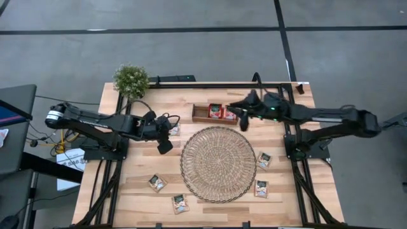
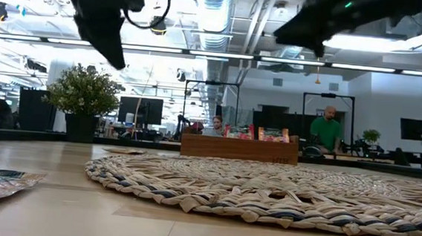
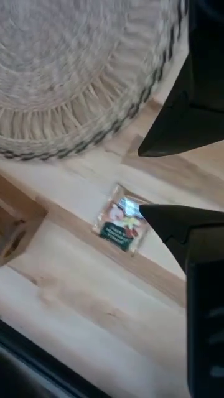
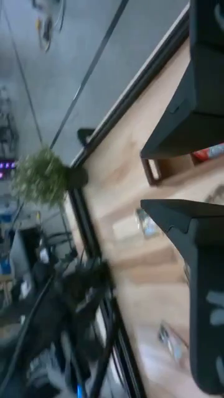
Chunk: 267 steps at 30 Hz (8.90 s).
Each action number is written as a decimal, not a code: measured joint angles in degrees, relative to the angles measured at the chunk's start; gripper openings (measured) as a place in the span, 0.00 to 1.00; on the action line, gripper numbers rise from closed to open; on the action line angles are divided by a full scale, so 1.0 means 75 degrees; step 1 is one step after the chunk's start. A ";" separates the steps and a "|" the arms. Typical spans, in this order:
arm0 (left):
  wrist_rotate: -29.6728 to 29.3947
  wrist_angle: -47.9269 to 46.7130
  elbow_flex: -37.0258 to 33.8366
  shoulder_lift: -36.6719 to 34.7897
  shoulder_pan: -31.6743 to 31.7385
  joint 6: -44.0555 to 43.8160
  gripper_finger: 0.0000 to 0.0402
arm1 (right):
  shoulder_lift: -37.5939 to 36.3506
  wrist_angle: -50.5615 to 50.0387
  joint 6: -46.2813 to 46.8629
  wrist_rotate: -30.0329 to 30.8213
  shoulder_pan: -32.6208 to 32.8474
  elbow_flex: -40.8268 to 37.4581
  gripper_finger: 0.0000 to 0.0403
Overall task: Pick & Place Tea
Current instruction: Put the brown tea bag into the left section of the wooden organizer
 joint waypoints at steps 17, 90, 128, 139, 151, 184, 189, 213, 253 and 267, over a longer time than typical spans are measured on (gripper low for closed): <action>0.2707 0.0955 -0.0092 0.1746 0.2894 0.3453 0.31 | -0.2242 -0.2631 0.0955 0.0112 0.1436 -0.0003 0.26; 0.3902 0.0703 0.1028 0.4934 0.4561 0.6031 0.02 | -0.2230 -0.2628 0.0940 0.0911 0.1781 -0.0006 0.26; -0.3076 0.3167 0.3988 0.5726 0.2108 0.7952 0.00 | -0.2230 -0.2749 0.0865 0.0899 0.1775 -0.0009 0.26; -0.3326 0.3183 0.3694 0.5879 0.2126 0.7255 0.00 | -0.2230 -0.2748 0.0671 0.0901 0.1778 -0.0007 0.26; -0.2642 0.3177 0.3586 0.5877 0.2241 0.7223 0.00 | -0.2230 -0.2742 0.0670 0.0902 0.1778 -0.0006 0.26; -0.2215 0.3202 0.3586 0.5871 0.2482 0.7345 0.12 | -0.2230 -0.2733 0.0673 0.0900 0.1778 -0.0006 0.26; -0.2208 0.3202 0.3586 0.5871 0.2500 0.7896 0.19 | -0.2230 -0.2733 0.0673 0.0899 0.1778 -0.0006 0.26; -0.2604 0.3200 0.3588 0.5868 0.2526 0.8082 0.38 | -0.2230 -0.2724 0.0679 0.0899 0.1781 -0.0006 0.26; 0.2964 -0.3405 0.3602 0.3876 -0.2357 -0.2496 0.38 | -0.2233 -0.2838 0.0411 0.0488 0.2380 -0.0003 0.26; 0.3159 -0.3067 0.2438 0.3744 -0.3570 -0.6067 0.33 | -0.2233 -0.2872 0.0043 0.0491 0.2872 -0.0003 0.26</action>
